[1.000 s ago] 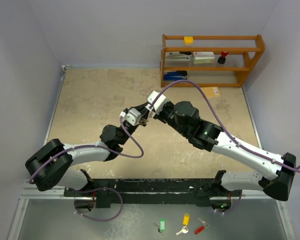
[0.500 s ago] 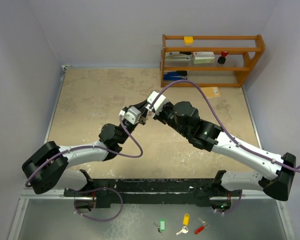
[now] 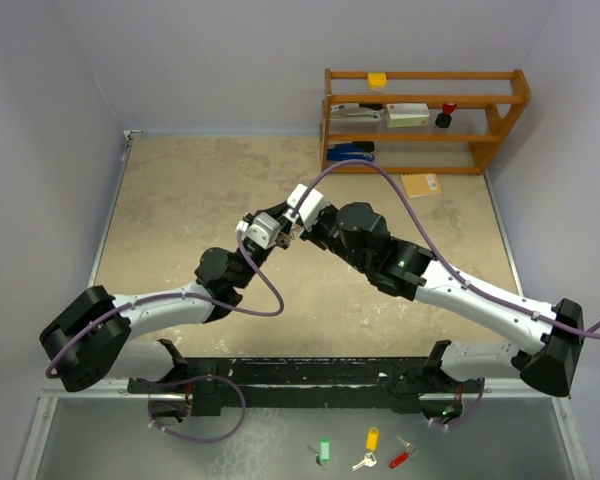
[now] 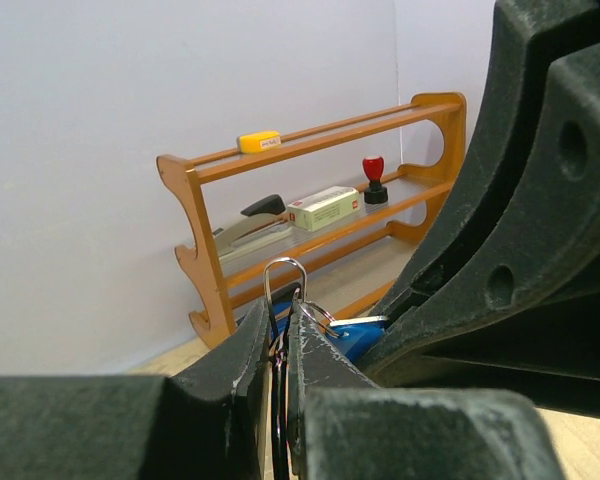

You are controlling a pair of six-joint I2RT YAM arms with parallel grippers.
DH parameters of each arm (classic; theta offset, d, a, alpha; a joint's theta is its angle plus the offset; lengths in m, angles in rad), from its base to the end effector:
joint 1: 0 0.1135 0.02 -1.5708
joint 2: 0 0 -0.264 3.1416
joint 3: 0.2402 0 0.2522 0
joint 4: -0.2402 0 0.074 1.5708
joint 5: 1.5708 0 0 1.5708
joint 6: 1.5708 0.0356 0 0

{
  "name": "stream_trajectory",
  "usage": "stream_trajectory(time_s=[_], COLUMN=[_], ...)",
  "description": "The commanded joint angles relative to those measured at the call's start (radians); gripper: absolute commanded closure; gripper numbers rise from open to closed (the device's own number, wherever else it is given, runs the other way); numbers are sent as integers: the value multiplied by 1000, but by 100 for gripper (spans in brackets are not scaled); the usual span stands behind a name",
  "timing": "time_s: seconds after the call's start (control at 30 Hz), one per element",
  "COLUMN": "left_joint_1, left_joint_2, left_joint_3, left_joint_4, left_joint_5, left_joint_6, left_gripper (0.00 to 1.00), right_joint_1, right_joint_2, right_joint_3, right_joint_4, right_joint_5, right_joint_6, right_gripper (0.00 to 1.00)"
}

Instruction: Remove the keys from the keyring

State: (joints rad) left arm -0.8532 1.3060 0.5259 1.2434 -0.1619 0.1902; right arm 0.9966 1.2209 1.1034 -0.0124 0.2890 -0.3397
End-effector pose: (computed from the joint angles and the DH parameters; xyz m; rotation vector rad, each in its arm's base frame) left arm 0.1785 -0.1958 0.2874 0.4300 1.0423 -0.5027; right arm 0.1644 0.2355 0.3784 -0.8763 1.4583 0.2454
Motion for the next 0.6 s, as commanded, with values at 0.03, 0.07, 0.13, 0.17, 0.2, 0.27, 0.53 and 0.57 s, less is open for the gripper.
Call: stream_trajectory(time_s=[0.03, 0.07, 0.13, 0.17, 0.2, 0.27, 0.53, 0.57], left_joint_1=[7, 6, 6, 6, 6, 6, 7, 7], left_joint_2=[-67, -73, -85, -89, -95, -101, -124, -123], left_joint_3=[9, 6, -2, -3, -4, -8, -18, -18], left_joint_4=[89, 91, 97, 97, 98, 97, 128, 134], left_joint_5=[-48, -49, -54, -59, -65, -78, -112, -114], left_joint_6=[35, 36, 41, 45, 49, 59, 76, 75], left_gripper=[100, 100, 100, 100, 100, 100, 100, 100], right_joint_1=[5, 5, 5, 5, 5, 5, 4, 5], right_joint_2=[4, 6, 9, 10, 10, 8, -5, -2], right_joint_3=[6, 8, 10, 11, 12, 12, 7, 8], right_joint_4=[-8, -12, -21, -26, -31, -34, -51, -54], right_joint_5=[2, 2, -1, -3, -4, -9, -15, -17], right_joint_6=[20, 26, 29, 31, 32, 33, 32, 34], right_gripper=[100, 100, 100, 100, 100, 100, 100, 100])
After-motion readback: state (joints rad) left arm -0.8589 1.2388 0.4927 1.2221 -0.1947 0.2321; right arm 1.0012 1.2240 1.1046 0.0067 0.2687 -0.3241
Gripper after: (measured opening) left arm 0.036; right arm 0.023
